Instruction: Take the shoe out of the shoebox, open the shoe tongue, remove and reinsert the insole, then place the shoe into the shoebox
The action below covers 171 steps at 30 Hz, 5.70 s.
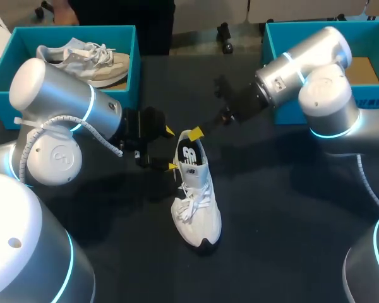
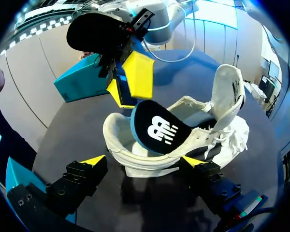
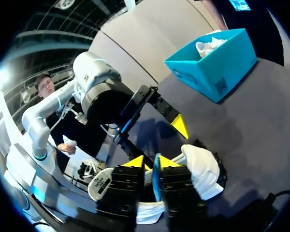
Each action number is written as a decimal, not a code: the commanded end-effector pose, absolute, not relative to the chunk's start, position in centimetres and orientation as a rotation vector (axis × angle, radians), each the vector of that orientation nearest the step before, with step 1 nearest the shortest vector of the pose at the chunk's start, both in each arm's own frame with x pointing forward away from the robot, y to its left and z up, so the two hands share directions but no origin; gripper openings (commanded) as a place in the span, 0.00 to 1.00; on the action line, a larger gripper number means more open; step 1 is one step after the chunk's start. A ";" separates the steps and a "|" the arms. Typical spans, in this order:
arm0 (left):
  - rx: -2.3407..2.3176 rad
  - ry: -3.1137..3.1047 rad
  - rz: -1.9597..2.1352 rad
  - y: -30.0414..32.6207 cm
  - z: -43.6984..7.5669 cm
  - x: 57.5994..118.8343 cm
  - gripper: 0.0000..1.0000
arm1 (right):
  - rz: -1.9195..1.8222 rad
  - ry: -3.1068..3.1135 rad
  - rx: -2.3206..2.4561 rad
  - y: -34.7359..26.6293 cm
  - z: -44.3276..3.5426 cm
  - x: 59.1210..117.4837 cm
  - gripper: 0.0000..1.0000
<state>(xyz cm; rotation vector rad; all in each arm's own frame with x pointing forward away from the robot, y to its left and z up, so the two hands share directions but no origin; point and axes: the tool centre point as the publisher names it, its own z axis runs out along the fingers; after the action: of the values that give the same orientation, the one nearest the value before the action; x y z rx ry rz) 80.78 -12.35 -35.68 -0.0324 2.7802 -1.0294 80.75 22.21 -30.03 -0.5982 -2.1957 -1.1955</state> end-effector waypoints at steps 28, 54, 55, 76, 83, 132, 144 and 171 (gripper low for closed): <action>-0.033 2.779 -1.027 -12.5 -35.8 80.8 1.00 | -1.172 -2.196 -0.575 22.1 -30.7 81.8 0.45; -0.033 2.779 -1.027 -12.5 -35.8 80.8 1.00 | -1.249 -2.313 -0.739 19.6 -23.4 81.9 0.49; -0.033 2.779 -1.027 -12.5 -35.8 80.8 1.00 | -1.254 -2.312 -0.751 19.3 -23.2 81.8 0.49; -0.030 2.808 -0.960 -5.6 -29.9 83.4 1.00 | -0.997 -2.295 -1.114 17.4 -22.4 80.7 0.00; 0.044 2.839 -0.969 -3.6 -28.3 84.0 1.00 | -0.997 -2.295 -1.114 17.4 -22.4 80.7 0.00; -0.047 2.875 -0.729 6.7 -24.4 88.0 1.00 | -0.376 -2.413 -1.943 22.4 -26.3 78.5 0.00; -0.047 2.875 -0.729 6.7 -24.4 88.0 1.00 | -0.376 -2.413 -1.943 22.4 -26.3 78.5 0.00; 0.304 2.886 -0.712 4.4 -21.2 85.5 1.00 | -0.316 -2.368 -1.981 22.7 -30.4 78.0 0.00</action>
<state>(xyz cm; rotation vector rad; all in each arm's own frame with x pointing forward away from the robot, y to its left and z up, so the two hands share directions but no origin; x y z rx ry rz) 86.06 4.67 -21.12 0.3199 2.8938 -0.7330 77.64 21.82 -29.74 -1.9793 -2.3703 -0.3305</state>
